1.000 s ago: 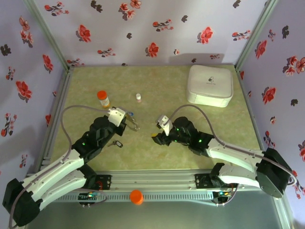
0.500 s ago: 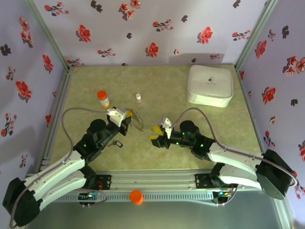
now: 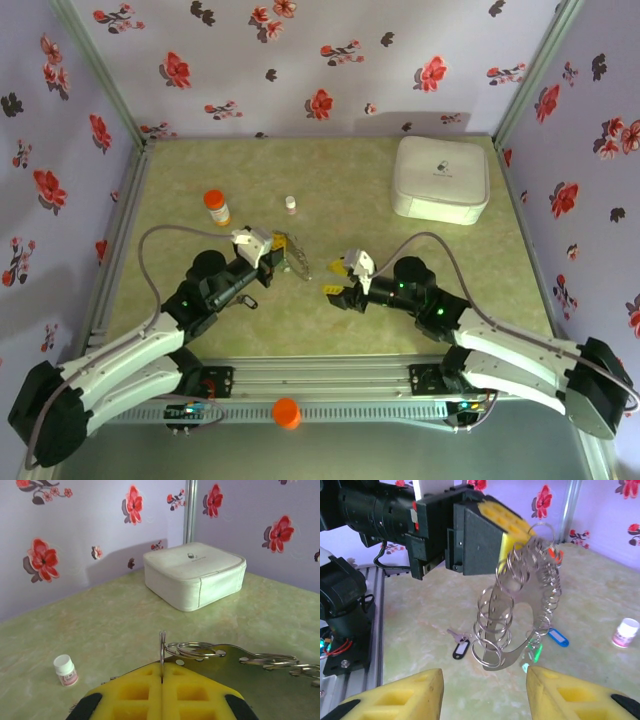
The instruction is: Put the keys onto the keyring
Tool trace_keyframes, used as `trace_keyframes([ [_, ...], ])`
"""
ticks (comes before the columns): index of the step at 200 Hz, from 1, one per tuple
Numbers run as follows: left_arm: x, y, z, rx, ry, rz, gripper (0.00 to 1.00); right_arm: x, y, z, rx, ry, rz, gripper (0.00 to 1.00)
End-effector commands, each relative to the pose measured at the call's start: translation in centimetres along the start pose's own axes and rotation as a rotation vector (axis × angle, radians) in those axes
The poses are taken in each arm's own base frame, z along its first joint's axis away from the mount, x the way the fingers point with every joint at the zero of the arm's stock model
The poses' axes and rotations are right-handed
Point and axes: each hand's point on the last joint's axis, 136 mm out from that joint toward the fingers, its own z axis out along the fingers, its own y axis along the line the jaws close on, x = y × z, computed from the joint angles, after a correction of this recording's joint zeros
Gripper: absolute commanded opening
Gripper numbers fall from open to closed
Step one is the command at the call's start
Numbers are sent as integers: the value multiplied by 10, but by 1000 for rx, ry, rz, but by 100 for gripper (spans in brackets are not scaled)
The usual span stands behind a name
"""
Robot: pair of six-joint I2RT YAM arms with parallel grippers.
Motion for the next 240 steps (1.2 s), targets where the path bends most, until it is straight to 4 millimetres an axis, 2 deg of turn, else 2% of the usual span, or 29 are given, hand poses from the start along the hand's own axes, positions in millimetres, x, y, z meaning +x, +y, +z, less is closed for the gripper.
trace_keyframes([
  [1, -21, -4, 3, 31, -84, -2, 0, 6, -10, -9, 67, 43, -7, 48],
  [28, -11, -13, 7, 80, -63, 28, 0, 8, -16, -12, 107, 83, 0, 48],
  [45, 0, -21, 10, 117, -36, 75, 0, 12, -32, -13, 199, 127, 43, 48],
  [68, 9, -29, 14, 156, -12, 132, 0, 0, -53, -20, 295, 85, 157, 51],
  [95, 19, -42, 21, 203, 6, 208, 0, -4, -49, -22, 251, 78, 211, 50],
  [131, 35, -68, 22, 299, 2, 338, 0, 6, -48, -21, 247, 107, 268, 50],
  [146, 39, -77, 18, 337, -32, 379, 0, 3, -52, -22, 251, 85, 380, 50],
  [168, 38, -86, 12, 383, -79, 416, 0, -23, -62, -23, 147, -118, 685, 53],
  [174, 36, -88, 12, 389, -91, 420, 0, -25, -62, -21, 110, -143, 742, 53],
  [176, 45, -88, 9, 395, -74, 417, 0, -25, -61, -20, 97, -144, 760, 53],
  [183, 49, -89, 8, 400, -74, 419, 0, -23, -58, -17, 63, -129, 805, 53],
  [205, 50, -90, 8, 405, -86, 422, 0, 0, -43, -4, -5, 48, 904, 54],
  [240, 50, -91, 8, 403, -98, 426, 0, 10, -27, 3, -96, 136, 1057, 55],
])
